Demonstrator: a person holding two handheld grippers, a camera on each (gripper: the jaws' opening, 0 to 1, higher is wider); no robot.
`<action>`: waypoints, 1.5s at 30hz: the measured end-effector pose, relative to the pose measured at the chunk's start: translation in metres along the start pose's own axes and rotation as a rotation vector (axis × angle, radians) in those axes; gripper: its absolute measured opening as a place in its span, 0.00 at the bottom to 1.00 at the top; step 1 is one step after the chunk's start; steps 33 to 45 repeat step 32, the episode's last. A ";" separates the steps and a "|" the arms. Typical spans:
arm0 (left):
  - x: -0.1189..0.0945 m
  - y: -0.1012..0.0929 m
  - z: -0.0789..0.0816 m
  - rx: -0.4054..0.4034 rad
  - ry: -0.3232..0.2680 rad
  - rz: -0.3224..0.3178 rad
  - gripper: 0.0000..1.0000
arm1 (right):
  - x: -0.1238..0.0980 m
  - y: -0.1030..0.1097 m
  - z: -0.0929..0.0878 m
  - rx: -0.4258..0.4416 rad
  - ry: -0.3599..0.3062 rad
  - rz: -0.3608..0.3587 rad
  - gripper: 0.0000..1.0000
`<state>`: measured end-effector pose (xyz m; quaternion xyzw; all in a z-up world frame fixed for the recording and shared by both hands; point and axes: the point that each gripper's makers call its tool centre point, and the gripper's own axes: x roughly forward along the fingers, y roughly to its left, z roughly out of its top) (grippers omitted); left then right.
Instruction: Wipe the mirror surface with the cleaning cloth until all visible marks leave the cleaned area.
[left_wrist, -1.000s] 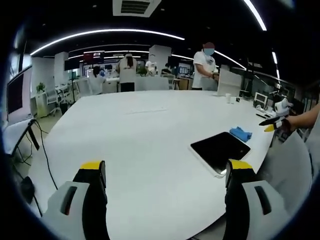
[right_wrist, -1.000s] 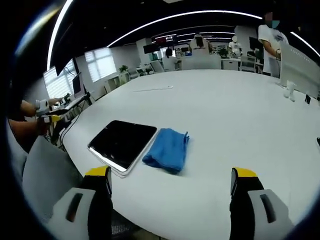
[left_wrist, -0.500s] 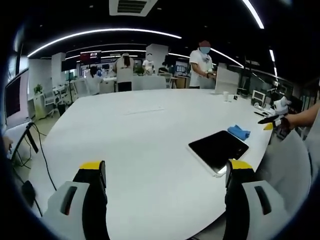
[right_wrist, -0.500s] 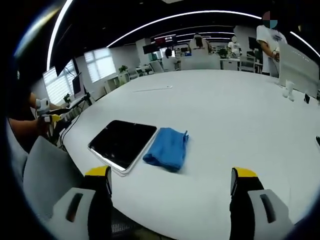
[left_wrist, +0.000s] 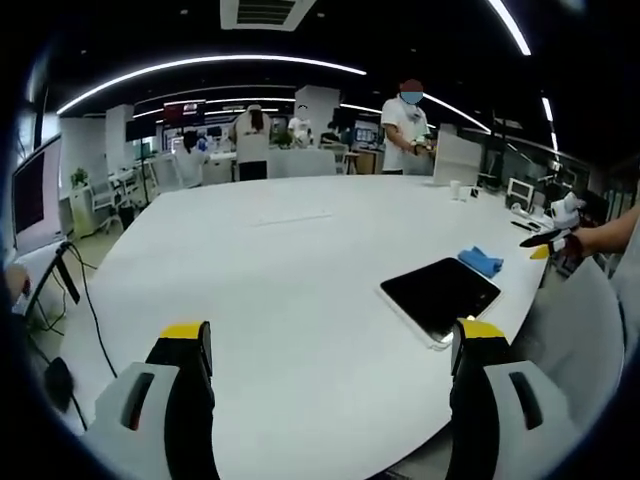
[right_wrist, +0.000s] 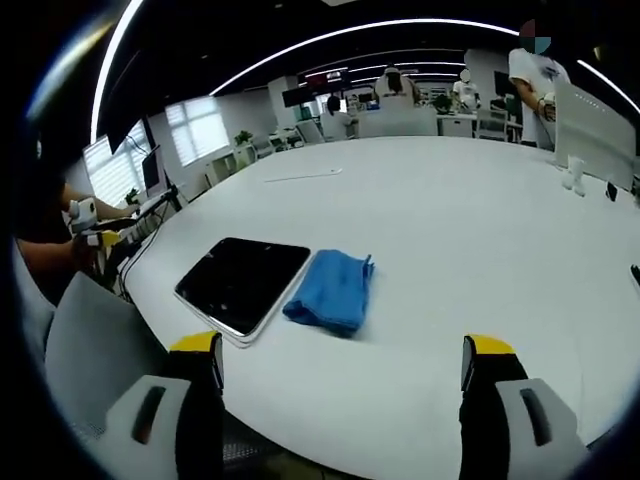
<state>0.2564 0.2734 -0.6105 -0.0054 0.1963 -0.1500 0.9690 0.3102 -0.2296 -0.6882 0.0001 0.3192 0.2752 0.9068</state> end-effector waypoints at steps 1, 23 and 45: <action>0.000 0.001 0.000 0.000 0.000 0.001 0.99 | 0.000 0.000 0.000 -0.002 0.001 -0.001 0.98; -0.001 0.005 0.001 -0.011 -0.011 0.012 0.99 | -0.002 -0.002 -0.003 0.004 0.003 -0.018 0.98; -0.001 0.005 0.001 -0.016 -0.014 0.014 0.99 | -0.003 -0.005 -0.004 0.006 0.002 -0.026 0.98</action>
